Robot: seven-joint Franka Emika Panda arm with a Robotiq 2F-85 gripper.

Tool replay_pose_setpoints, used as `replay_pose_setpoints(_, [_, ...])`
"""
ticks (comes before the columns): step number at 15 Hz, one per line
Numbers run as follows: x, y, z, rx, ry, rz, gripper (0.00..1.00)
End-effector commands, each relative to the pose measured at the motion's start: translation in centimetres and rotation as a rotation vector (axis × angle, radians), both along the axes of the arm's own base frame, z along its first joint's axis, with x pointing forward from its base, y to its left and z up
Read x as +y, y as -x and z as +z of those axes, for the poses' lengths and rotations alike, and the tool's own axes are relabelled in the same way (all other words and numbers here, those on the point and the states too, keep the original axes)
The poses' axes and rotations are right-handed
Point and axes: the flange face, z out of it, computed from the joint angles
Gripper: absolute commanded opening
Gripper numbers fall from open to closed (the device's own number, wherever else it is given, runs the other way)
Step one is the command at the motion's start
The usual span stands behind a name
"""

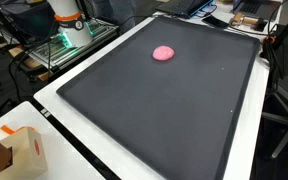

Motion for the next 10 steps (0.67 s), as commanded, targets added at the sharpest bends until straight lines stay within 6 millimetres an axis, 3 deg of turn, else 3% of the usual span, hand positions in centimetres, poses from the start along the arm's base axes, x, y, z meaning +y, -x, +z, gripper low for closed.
replay_pose_setpoints(1, [0.03, -0.02, 0.06, 0.001, 0.000, 0.000, 0.75])
replay_pose_setpoints(2, [0.05, 0.03, 0.05, -0.002, 0.000, -0.002, 0.75])
replay_pose_setpoints(10, [0.05, 0.05, 0.01, -0.016, 0.003, 0.005, 0.13])
